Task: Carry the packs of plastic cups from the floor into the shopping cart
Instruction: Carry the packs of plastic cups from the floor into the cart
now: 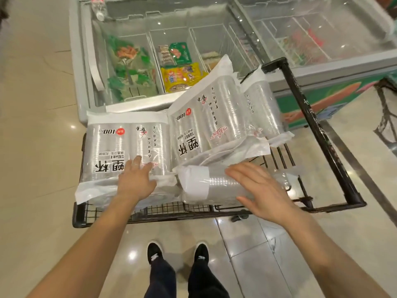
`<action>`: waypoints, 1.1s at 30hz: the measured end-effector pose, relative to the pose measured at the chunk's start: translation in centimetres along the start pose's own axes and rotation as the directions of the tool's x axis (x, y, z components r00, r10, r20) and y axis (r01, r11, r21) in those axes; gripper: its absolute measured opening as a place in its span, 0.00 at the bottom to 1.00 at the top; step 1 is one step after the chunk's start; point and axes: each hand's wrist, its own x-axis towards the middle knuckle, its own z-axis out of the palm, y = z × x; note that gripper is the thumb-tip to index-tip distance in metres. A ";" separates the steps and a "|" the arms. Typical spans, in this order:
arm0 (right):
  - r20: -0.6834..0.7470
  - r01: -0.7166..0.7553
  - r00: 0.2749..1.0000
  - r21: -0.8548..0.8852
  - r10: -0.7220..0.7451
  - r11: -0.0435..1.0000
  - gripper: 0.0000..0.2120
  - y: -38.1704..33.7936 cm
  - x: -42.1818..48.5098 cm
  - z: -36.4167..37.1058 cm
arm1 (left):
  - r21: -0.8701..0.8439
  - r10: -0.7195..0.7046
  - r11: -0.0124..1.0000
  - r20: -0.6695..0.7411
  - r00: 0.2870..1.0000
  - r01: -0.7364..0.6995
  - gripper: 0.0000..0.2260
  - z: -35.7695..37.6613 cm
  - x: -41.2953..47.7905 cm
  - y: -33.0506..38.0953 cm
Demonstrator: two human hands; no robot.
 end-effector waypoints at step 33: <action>0.133 -0.271 0.962 0.358 0.238 0.894 0.24 -7.9 10.0 -1.2 | -0.186 -0.016 0.982 -0.180 0.984 -0.018 0.30 -8.2 -5.4 -0.2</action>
